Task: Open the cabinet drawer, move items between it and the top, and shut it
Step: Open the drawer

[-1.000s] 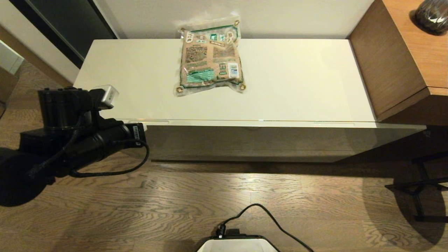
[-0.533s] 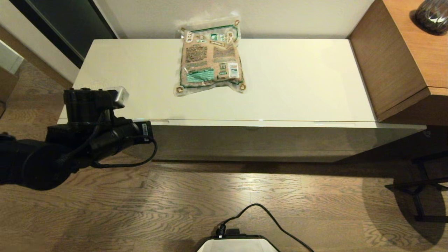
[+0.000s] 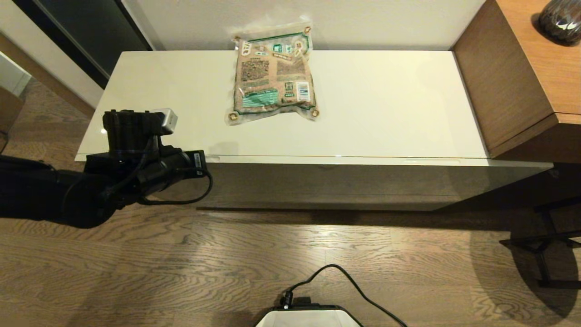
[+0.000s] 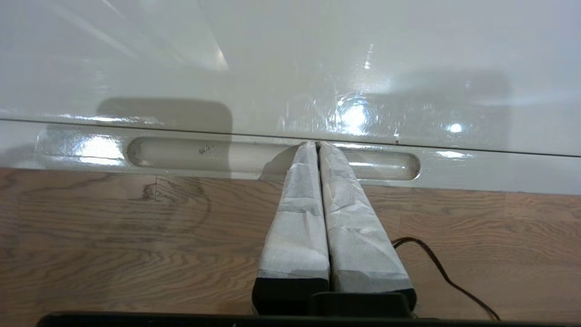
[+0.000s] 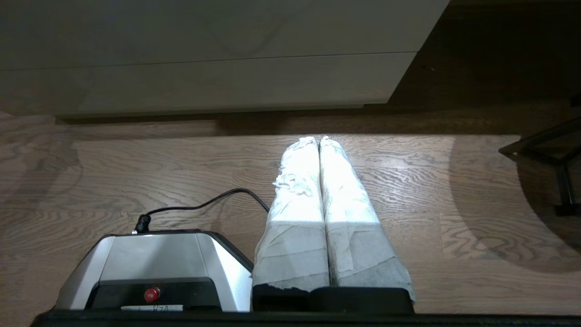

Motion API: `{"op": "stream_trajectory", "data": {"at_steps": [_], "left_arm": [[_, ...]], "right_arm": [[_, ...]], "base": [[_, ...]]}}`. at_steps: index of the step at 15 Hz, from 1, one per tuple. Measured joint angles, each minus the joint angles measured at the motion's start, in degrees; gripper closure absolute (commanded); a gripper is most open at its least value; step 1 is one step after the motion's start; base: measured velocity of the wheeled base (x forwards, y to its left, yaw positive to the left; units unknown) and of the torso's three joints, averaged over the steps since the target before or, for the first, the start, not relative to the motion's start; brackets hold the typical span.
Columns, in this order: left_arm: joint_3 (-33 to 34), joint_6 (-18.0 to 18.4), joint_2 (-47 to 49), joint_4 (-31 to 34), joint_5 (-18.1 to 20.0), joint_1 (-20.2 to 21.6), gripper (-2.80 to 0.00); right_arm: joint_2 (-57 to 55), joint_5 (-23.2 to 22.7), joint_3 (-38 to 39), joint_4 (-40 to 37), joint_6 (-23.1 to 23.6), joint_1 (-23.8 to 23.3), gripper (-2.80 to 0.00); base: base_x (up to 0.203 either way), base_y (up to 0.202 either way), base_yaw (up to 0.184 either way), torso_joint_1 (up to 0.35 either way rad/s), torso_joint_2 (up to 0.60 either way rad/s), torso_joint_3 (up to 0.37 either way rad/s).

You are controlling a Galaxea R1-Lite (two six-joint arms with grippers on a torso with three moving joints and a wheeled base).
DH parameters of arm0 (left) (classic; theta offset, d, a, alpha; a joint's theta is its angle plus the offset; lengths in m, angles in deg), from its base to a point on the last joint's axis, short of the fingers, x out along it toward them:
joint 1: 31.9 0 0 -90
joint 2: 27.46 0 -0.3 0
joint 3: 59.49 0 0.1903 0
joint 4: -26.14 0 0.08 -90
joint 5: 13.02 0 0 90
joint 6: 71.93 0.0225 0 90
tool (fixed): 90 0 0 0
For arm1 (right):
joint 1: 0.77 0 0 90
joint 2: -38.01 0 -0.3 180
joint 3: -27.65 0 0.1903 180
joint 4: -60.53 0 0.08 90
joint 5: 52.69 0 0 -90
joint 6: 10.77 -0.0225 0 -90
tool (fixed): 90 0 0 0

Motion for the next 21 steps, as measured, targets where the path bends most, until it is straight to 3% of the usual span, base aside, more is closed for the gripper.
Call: {"op": "stream_trajectory", "data": {"at_steps": [8,11,14,17,21], "left_arm": [[4.87,-0.39,0.53,-0.82,-0.56,-0.47,0.0],[8.6,-4.72,-0.27,0.06,0.0,-0.94,0.0],[12.66,-6.57,-1.7,2.09,0.71,-1.07,0.0],[15.6,-10.25,-6.79,7.77,5.91,-1.05,0.0],[13.11,-19.95,-18.56,25.85,19.23,-1.07,0.0]], "right_arm": [[0.0,-0.01,0.0,0.0,0.01,0.0,0.0],[0.0,-0.01,0.0,0.0,-0.01,0.0,0.0],[0.0,-0.01,0.0,0.01,0.0,0.0,0.0],[0.0,0.0,0.0,-0.01,0.01,0.0,0.0],[0.0,0.0,0.0,0.0,0.0,0.0,0.0]], "base": [[0.0,0.0,0.0,0.0,0.0,0.0],[0.0,0.0,0.0,0.0,0.0,0.0],[0.0,0.0,0.0,0.0,0.0,0.0],[0.0,0.0,0.0,0.0,0.0,0.0],[0.0,0.0,0.0,0.0,0.0,0.0]]}}
